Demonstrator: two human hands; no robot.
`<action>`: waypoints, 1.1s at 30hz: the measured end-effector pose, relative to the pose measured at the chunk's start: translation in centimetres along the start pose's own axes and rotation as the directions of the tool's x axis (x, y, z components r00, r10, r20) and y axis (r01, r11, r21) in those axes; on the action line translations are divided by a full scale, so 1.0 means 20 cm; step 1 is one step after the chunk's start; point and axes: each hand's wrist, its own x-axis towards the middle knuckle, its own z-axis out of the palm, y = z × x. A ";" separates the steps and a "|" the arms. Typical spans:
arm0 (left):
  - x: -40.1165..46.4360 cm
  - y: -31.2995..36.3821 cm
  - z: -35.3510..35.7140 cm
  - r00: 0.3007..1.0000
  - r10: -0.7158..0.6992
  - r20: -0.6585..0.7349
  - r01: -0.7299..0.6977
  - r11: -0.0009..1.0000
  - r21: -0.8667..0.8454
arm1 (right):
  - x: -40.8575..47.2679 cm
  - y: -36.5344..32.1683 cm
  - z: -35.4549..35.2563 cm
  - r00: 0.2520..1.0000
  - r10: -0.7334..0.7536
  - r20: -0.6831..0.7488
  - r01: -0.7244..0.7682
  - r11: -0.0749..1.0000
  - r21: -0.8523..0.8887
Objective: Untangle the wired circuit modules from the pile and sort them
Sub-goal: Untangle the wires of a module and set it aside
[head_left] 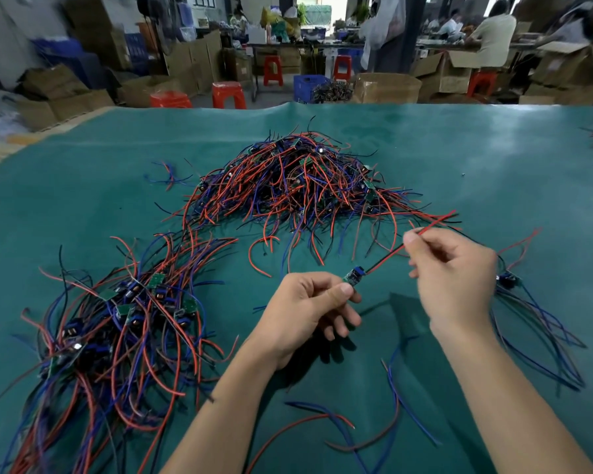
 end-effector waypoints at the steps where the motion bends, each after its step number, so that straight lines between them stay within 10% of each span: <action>1: 0.00 0.00 0.00 1.000 -0.001 0.003 0.001 1.000 0.005 | 0.02 0.01 -0.02 0.999 0.028 -0.043 -0.026 0.999 0.032; 9: 0.01 0.01 -0.01 0.996 0.020 -0.092 -0.031 0.992 -0.123 | 0.17 0.06 -0.20 0.847 0.303 -0.437 -0.169 0.932 0.320; 13: 0.01 0.00 -0.01 0.996 0.011 -0.087 -0.027 0.983 -0.180 | 0.10 0.03 -0.10 0.954 0.296 0.044 -0.299 0.942 0.155; 18: 0.00 0.01 0.00 0.999 0.015 -0.032 -0.019 0.992 -0.123 | -0.14 -0.04 0.09 0.826 0.079 0.558 -0.146 0.986 0.077; 33: -0.03 0.04 0.02 0.997 -0.013 0.080 0.006 0.996 0.084 | 0.09 -0.20 0.00 0.983 0.157 -0.091 -0.108 0.910 0.400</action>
